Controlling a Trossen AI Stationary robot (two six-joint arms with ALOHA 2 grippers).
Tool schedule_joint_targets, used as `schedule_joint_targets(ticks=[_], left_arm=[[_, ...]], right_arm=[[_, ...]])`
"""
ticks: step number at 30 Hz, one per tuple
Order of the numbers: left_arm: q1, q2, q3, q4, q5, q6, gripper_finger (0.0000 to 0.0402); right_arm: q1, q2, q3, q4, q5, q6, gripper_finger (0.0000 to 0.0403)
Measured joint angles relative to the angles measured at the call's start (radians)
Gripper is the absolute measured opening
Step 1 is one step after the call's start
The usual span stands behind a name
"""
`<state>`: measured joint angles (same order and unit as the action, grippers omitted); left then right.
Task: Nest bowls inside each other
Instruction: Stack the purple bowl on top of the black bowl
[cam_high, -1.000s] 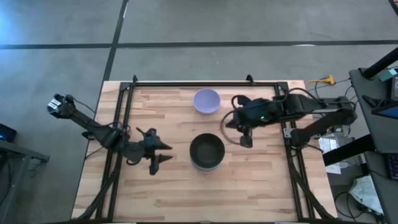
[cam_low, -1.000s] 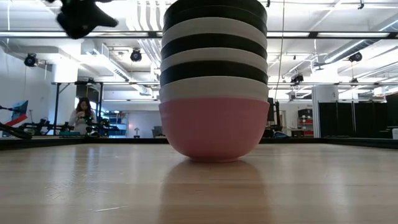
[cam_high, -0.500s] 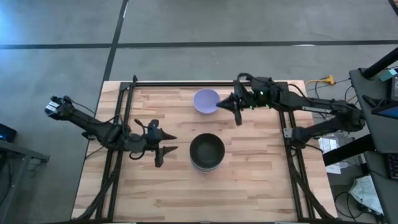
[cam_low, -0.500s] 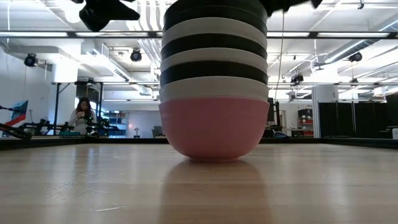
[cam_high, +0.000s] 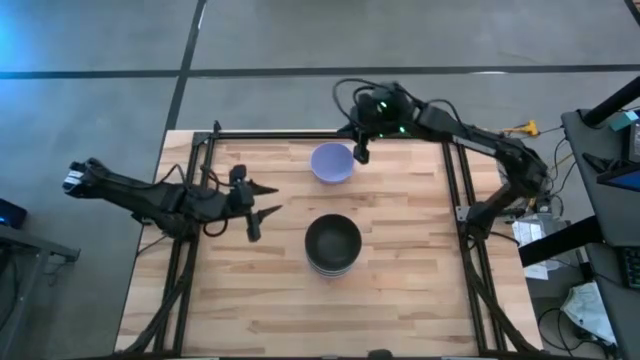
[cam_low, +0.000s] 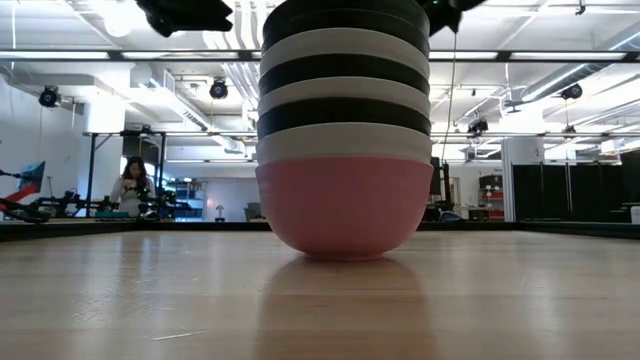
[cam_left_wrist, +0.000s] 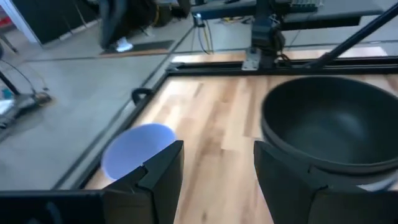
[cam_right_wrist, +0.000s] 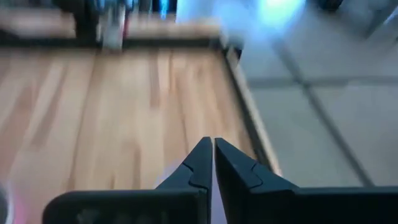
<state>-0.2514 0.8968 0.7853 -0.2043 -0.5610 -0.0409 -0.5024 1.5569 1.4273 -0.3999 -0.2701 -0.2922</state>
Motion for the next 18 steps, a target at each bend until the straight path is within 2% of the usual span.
schedule_joint_targets(ticks=[6,10,14,18], left_arm=[[0.030,-0.048,-0.001,-0.052,0.001,0.030,0.0180],[0.030,-0.066,-0.002,-0.105,0.002,0.031,0.0180],[0.030,-0.068,-0.002,-0.134,0.004,0.029,0.0180],[0.030,-0.064,-0.002,-0.129,0.006,0.023,0.0180]], right_arm=[[-0.016,0.184,0.302,-0.529,-0.026,-0.234,0.0049],[-0.009,0.281,0.443,-0.770,-0.028,-0.350,0.0082],[-0.002,0.348,0.507,-0.901,-0.017,-0.421,0.0116],[0.008,0.383,0.536,-0.900,0.027,-0.438,0.0149]])
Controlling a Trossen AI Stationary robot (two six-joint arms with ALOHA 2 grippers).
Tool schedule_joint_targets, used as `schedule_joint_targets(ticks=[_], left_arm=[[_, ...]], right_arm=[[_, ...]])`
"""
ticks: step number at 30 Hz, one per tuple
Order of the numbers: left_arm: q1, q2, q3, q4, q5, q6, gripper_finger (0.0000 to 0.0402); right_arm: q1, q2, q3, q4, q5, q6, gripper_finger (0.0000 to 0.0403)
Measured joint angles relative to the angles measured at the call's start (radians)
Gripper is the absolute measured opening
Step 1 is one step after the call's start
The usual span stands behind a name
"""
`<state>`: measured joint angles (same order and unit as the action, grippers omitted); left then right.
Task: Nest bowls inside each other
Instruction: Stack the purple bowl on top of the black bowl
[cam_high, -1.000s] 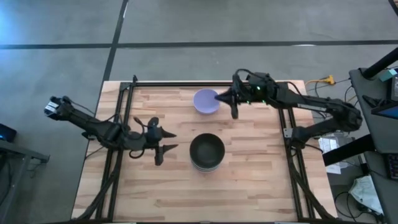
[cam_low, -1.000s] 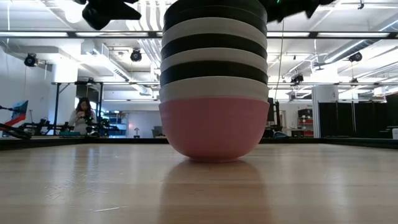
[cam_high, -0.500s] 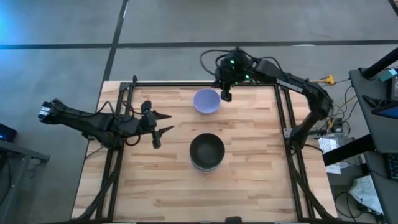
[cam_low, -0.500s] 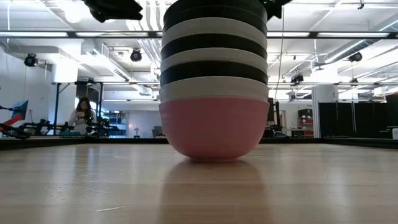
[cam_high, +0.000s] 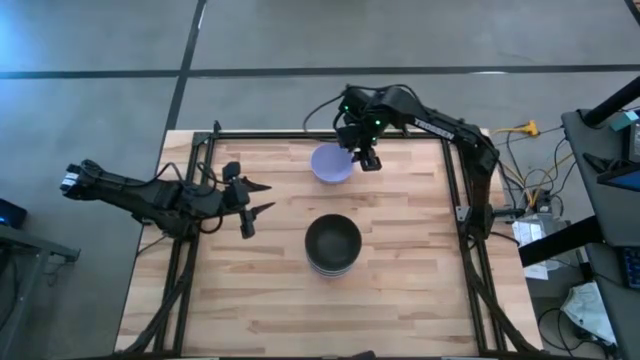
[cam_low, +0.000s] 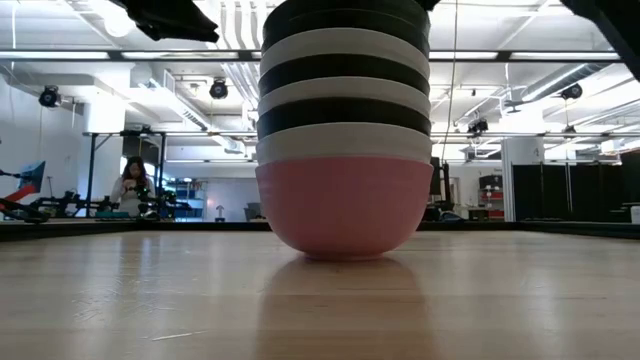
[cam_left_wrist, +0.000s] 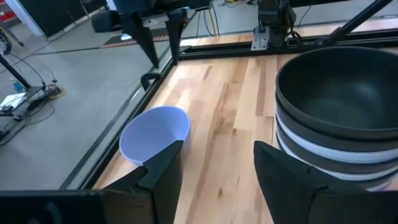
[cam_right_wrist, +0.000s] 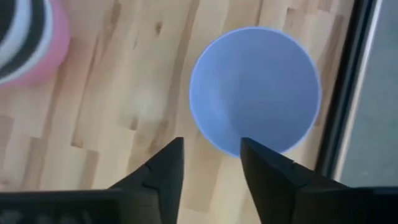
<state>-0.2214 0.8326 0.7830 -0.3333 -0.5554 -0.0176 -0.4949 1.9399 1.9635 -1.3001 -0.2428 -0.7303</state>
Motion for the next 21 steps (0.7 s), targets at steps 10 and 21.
schedule_joint_targets(ticks=[10,21], left_arm=[[0.000,0.010,0.000,0.000,0.011,-0.002,0.0180],[0.000,0.012,0.000,0.000,0.035,-0.005,0.0180]], right_arm=[[0.042,0.078,0.044,0.007,0.064,-0.046,0.0193],[0.053,0.164,-0.019,0.041,0.061,-0.010,0.0190]])
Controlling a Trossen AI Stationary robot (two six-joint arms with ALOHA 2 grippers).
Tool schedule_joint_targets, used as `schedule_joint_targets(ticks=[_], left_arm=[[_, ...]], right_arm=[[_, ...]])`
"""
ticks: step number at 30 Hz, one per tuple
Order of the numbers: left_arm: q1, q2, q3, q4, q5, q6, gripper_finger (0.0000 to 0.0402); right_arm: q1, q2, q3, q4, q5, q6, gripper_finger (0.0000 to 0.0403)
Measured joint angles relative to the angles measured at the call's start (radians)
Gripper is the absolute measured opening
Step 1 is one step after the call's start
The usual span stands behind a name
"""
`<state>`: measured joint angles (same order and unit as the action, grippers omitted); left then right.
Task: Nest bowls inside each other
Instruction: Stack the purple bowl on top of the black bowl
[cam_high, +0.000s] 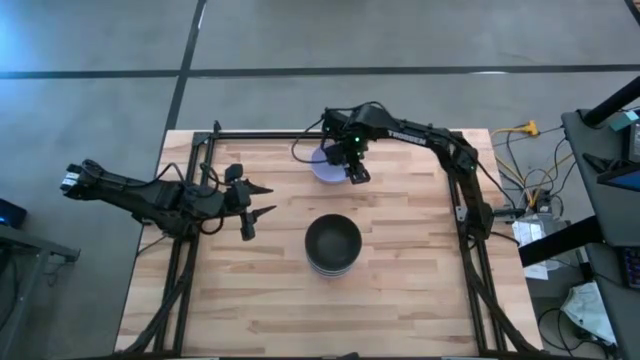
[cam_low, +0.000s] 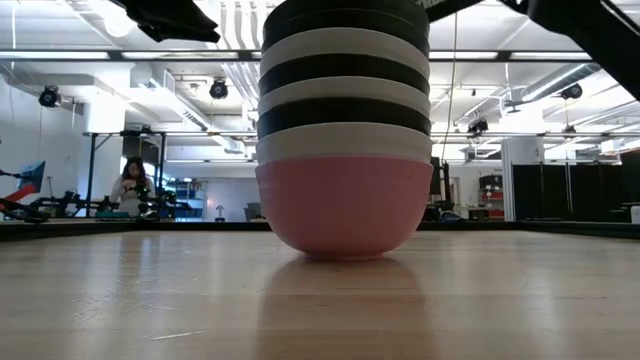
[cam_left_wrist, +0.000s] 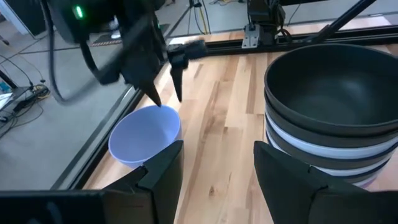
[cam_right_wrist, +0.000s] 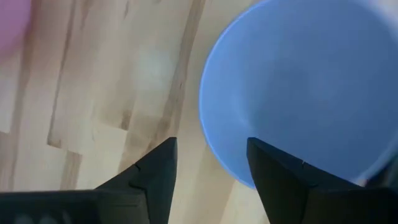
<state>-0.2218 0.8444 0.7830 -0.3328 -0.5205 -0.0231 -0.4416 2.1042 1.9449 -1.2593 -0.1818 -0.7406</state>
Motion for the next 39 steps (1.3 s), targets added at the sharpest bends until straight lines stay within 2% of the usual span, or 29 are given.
schedule_joint_targets(ticks=[9,17,21,29,39], left_arm=[[0.000,0.005,-0.001,-0.001,0.002,0.000,0.0180],[0.000,0.005,-0.001,-0.001,0.002,0.000,0.0180],[0.000,0.005,-0.001,0.000,0.002,0.000,0.0180],[0.000,0.005,-0.001,0.000,0.002,0.001,0.0180],[0.000,0.005,-0.001,0.000,0.001,0.001,0.0180]], right_arm=[[0.007,0.085,-0.055,0.058,0.023,0.096,0.0176],[0.006,0.102,-0.058,0.117,0.036,0.139,0.0166],[0.008,0.099,-0.056,0.118,0.035,0.139,0.0130],[0.014,0.095,-0.062,0.109,0.039,0.131,0.0019],[0.014,0.091,-0.013,0.047,0.036,0.125,0.0012]])
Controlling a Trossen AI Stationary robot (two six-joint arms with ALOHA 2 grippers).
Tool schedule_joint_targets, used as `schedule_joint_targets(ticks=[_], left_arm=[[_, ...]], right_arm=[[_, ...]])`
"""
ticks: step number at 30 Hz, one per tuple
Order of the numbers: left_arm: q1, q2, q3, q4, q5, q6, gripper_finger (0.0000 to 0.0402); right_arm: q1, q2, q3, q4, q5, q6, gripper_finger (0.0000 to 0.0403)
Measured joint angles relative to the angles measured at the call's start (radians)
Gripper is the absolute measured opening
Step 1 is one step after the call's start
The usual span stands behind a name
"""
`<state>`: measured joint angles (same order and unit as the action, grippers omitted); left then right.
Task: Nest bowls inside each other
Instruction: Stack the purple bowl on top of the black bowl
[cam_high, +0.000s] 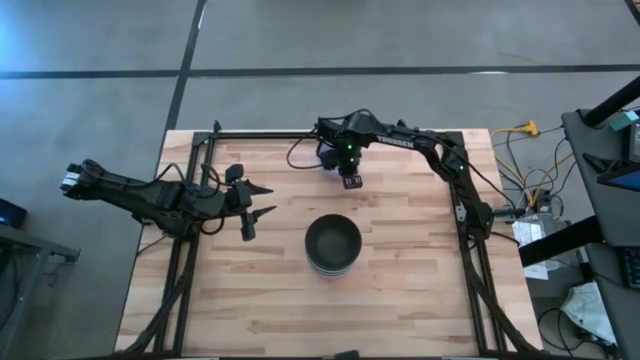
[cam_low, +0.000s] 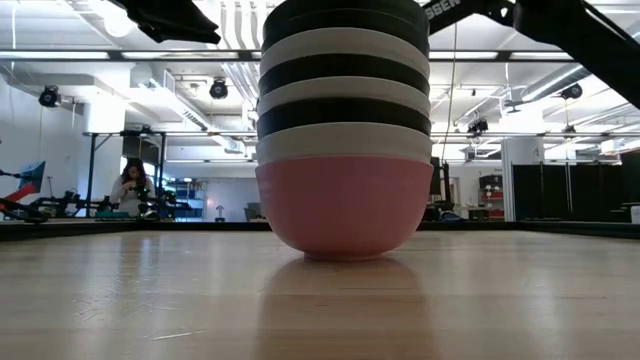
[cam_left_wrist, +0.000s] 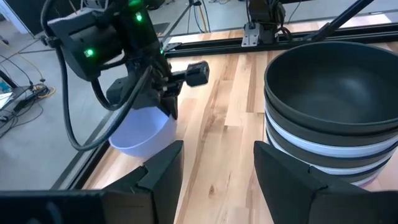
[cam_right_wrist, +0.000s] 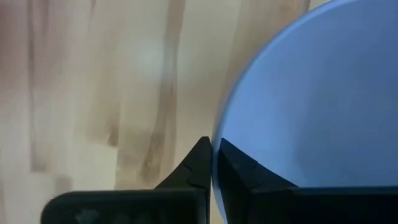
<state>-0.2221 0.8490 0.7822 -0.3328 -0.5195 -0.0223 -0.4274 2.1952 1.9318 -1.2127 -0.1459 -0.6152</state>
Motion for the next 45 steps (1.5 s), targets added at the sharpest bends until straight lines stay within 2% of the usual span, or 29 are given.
schedule_joint_targets(ticks=[8,15,23,30,38,45], left_arm=[[0.000,0.000,0.000,0.000,-0.003,0.000,0.0180],[0.000,0.000,0.000,0.000,-0.002,0.000,0.0180],[0.000,0.000,0.000,0.000,-0.002,0.000,0.0180],[0.000,0.000,0.000,0.001,0.002,0.003,0.0180],[0.000,0.000,0.000,0.002,0.002,0.002,0.0180],[0.000,0.006,0.000,0.001,0.001,0.002,0.0180]], right_arm=[[0.002,-0.007,0.200,-0.229,0.094,-0.033,0.0012],[0.004,-0.049,0.426,-0.324,0.098,0.026,0.0012],[0.035,-0.293,0.324,-0.301,0.095,0.231,0.0012],[0.105,-0.534,0.167,-0.262,0.095,0.383,0.0012],[0.270,-0.763,-0.071,-0.103,0.095,0.496,0.0012],[0.438,-0.847,-0.189,-0.026,0.094,0.491,0.0012]])
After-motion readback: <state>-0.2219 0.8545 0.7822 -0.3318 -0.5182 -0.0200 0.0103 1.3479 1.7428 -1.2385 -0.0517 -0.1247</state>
